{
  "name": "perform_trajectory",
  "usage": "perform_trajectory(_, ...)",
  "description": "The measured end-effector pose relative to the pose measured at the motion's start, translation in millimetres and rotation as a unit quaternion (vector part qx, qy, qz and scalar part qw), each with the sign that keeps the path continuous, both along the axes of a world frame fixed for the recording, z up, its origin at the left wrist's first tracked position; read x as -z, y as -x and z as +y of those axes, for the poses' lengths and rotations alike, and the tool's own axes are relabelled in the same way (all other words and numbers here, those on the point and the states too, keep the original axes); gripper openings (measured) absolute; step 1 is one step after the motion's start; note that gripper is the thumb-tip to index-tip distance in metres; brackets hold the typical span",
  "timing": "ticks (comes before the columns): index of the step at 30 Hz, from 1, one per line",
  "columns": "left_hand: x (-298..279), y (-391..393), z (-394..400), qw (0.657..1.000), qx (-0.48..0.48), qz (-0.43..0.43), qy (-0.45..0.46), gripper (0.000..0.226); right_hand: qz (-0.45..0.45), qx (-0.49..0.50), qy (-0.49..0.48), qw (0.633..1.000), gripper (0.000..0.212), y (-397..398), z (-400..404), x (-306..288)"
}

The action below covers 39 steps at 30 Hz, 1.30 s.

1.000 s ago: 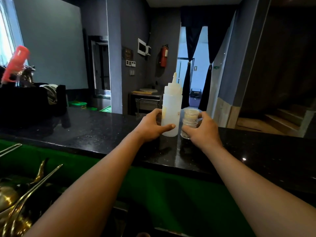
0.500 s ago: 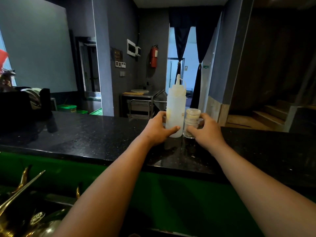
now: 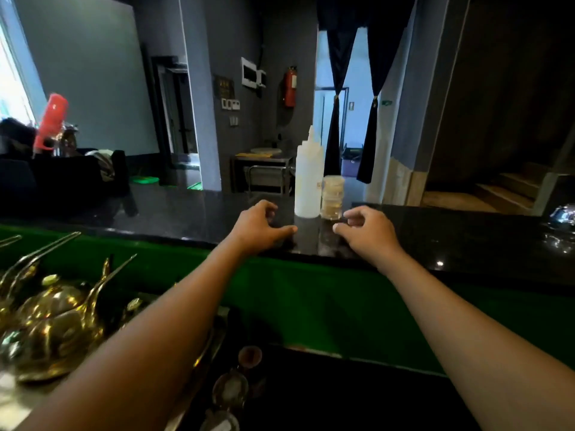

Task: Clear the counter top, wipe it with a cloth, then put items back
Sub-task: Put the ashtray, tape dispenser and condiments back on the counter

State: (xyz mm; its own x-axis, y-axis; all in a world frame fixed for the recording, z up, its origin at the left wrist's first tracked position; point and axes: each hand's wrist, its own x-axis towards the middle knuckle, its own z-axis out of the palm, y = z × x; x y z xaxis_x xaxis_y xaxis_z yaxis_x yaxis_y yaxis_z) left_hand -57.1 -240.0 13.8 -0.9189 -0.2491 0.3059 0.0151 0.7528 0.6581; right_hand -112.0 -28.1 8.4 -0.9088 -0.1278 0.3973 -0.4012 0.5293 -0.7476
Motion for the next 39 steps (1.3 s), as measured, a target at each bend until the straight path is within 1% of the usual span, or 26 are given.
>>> perform_trajectory(1,-0.4,-17.8,4.6,1.0,0.012,-0.002,-0.013,0.067,0.012,-0.026,0.003,1.0,0.026,-16.8,6.7,1.0)
perform_trajectory(3,3.1,-55.2,16.7,0.997,0.034,0.017,-0.061,0.056,0.039,-0.088,0.024,0.995,0.015,-52.5,19.8,7.1)
perform_trajectory(6,25.0,-117.0,40.2,0.989,0.045,0.072,-0.121,0.04,0.062,-0.174,0.04,0.982,0.012,-102.2,40.7,38.2)
perform_trajectory(8,51.7,-157.4,55.4,0.984,0.062,0.072,-0.149,0.035,0.036,-0.216,0.022,0.975,0.016,-130.6,55.9,76.7)
perform_trajectory(11,103.8,-213.2,75.2,0.984,0.061,0.042,-0.159,0.033,-0.033,-0.261,-0.021,0.964,0.023,-168.5,76.3,143.3)
perform_trajectory(14,167.6,-268.1,97.0,0.984,0.008,0.028,-0.176,0.028,-0.086,-0.277,-0.041,0.956,0.028,-199.1,89.7,197.7)
perform_trajectory(17,231.8,-320.3,115.8,0.98,-0.038,-0.013,-0.193,0.024,-0.126,-0.301,-0.07,0.943,0.034,-219.6,93.0,240.3)
perform_trajectory(20,266.0,-343.3,116.0,0.977,-0.078,-0.031,-0.196,0.024,-0.141,-0.332,-0.132,0.924,0.032,-230.7,88.9,265.6)
perform_trajectory(23,260.0,-340.7,106.1,0.979,-0.103,-0.019,-0.175,0.028,-0.153,-0.326,-0.137,0.923,0.032,-232.9,74.7,270.5)
perform_trajectory(26,247.1,-332.1,91.1,0.984,-0.114,-0.015,-0.139,0.031,-0.142,-0.333,-0.152,0.92,0.039,-226.4,48.7,260.4)
perform_trajectory(28,242.0,-326.7,84.3,0.983,-0.128,-0.005,-0.129,0.034,-0.119,-0.342,-0.159,0.919,0.044,-216.0,30.6,246.6)
perform_trajectory(30,240.6,-319.9,75.5,0.98,-0.141,0.009,-0.137,0.035,-0.084,-0.339,-0.172,0.921,0.049,-199.9,4.5,232.3)
perform_trajectory(32,241.2,-313.3,70.4,0.976,-0.153,0.018,-0.152,0.037,-0.042,-0.322,-0.222,0.919,0.056,-181.8,-23.9,218.4)
perform_trajectory(34,244.6,-307.2,66.3,0.969,-0.172,0.027,-0.173,0.04,-0.004,-0.304,-0.305,0.902,0.07,-164.0,-51.5,206.3)
perform_trajectory(36,247.8,-302.6,64.8,0.964,-0.189,0.036,-0.186,0.044,0.027,-0.297,-0.39,0.871,0.084,-147.8,-74.5,196.9)
perform_trajectory(37,249.4,-300.0,64.0,0.962,-0.195,0.039,-0.186,0.045,0.04,-0.297,-0.429,0.852,0.089,-140.8,-84.9,193.9)
perform_trajectory(39,248.9,-295.2,65.3,0.964,-0.198,0.046,-0.172,0.048,0.059,-0.304,-0.483,0.819,0.091,-131.6,-98.2,191.2)
